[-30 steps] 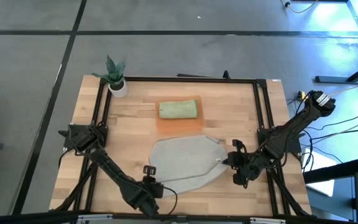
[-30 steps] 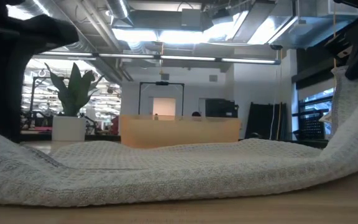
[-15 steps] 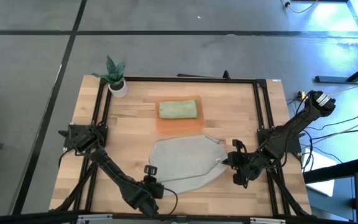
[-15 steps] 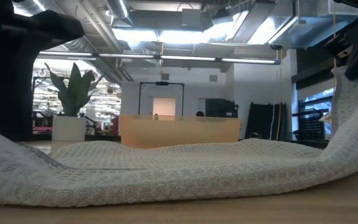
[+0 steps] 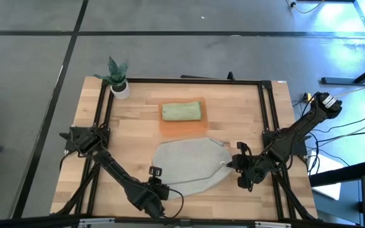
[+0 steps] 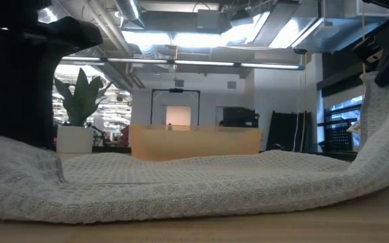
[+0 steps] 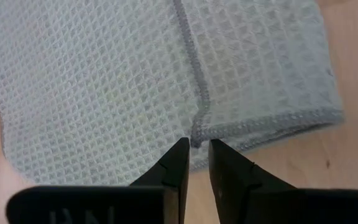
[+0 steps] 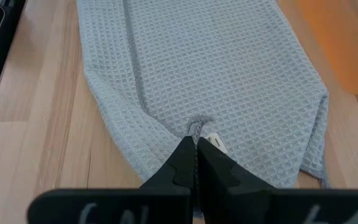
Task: Roll microfiber towels into tight, uniform cylinder then place into a basket
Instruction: Fold the gray microfiber towel
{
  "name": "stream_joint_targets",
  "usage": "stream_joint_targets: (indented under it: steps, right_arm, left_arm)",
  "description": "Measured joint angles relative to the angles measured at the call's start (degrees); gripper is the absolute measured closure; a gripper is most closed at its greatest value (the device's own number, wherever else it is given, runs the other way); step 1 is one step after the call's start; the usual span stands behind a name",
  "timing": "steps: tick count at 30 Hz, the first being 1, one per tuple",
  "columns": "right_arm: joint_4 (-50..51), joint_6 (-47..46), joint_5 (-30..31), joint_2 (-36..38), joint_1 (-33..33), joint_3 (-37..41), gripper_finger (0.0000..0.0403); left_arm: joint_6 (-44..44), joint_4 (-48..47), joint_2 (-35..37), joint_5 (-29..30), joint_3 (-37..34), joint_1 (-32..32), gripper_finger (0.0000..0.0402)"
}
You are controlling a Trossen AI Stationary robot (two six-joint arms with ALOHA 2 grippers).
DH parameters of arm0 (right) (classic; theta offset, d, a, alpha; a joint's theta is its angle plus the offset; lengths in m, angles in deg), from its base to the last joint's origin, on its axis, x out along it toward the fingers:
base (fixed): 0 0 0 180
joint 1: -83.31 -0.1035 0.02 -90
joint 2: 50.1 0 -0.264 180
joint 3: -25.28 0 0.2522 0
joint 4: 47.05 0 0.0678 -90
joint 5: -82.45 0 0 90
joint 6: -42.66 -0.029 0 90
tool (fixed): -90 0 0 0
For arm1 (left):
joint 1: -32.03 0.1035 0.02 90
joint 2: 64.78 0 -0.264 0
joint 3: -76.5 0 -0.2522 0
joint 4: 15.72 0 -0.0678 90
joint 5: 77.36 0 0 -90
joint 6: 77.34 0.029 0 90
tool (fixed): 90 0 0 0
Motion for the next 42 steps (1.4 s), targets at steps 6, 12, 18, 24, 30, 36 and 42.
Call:
stream_joint_targets:
  steps: [6, 12, 18, 24, 30, 36, 42]
  right_arm:
    - [0.0, 0.0, 0.0, 0.0, 0.0, 0.0, 0.0393]
    - [0.0, 0.01, 0.0, 0.02, 0.0, 0.0, 0.0393]
    - [0.0, 0.0, 0.0, 0.02, 0.0, 0.0, 0.0393]
    - [0.0, 0.01, 0.05, 0.02, 0.0, 0.0, 0.0393]
    - [-0.03, 1.5, 1.79, 0.02, 0.37, 0.0, 0.0393]
    - [-0.17, 3.76, 2.08, 0.02, 3.59, -0.02, 0.0393]
    - [-0.18, 9.51, 2.39, 0.04, 9.26, -0.02, 0.0393]
  left_arm:
    - [4.37, 1.73, 0.0, -4.09, 0.0, 0.04, 0.0355]
    - [4.96, 1.83, 0.02, -4.03, 0.0, 0.04, 0.0366]
    - [4.96, 1.89, 0.02, -4.05, 0.0, 0.04, 0.038]
    - [4.9, 1.84, 0.02, -4.96, 0.0, 0.14, 0.04]
    - [2.52, -2.66, 1.39, -4.26, 0.0, 0.87, 0.0401]
    - [2.17, -9.45, 4.72, -0.58, 0.03, 1.39, 0.0401]
    - [-6.14, -20.69, 7.39, 2.19, 0.05, 2.36, 0.0401]
